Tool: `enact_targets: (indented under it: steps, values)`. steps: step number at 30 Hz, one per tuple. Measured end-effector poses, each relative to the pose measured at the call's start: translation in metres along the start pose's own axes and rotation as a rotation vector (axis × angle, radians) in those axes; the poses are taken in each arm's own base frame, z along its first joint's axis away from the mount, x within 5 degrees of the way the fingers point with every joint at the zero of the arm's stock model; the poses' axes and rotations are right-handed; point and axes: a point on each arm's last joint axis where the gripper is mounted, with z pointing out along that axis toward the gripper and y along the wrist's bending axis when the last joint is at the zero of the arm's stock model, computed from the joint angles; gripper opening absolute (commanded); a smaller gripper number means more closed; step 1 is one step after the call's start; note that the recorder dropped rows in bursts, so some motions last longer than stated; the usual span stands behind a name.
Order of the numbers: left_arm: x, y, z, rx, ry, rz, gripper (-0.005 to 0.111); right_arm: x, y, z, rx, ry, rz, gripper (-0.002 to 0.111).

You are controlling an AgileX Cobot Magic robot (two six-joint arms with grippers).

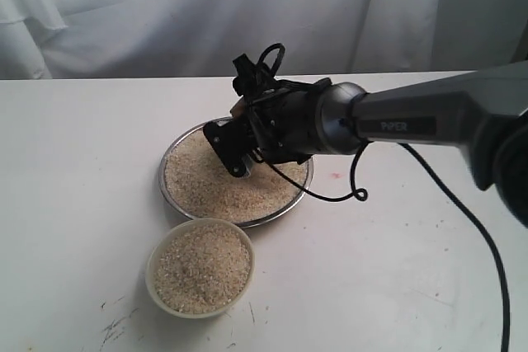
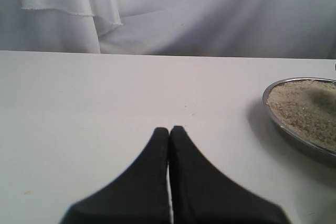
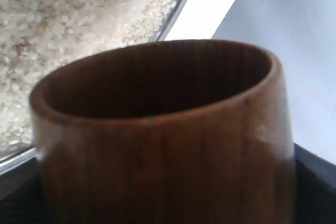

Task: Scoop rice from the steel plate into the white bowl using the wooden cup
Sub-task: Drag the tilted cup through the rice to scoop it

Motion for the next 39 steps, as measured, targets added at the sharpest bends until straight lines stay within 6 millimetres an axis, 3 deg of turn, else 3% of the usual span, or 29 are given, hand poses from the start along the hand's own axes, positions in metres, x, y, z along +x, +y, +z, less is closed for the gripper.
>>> enact_targets:
  steps: [6,21,39]
  values:
    - [0.0,0.0,0.0,0.0,0.0,0.0,0.0,-0.013,0.001,0.007,0.006,0.039,-0.032,0.0]
    - [0.0,0.0,0.0,0.0,0.0,0.0,0.0,-0.034,0.024,0.023,-0.03,0.018,-0.104,0.0]
    - [0.0,0.0,0.0,0.0,0.0,0.0,0.0,-0.045,0.027,0.023,-0.077,-0.135,0.045,0.0]
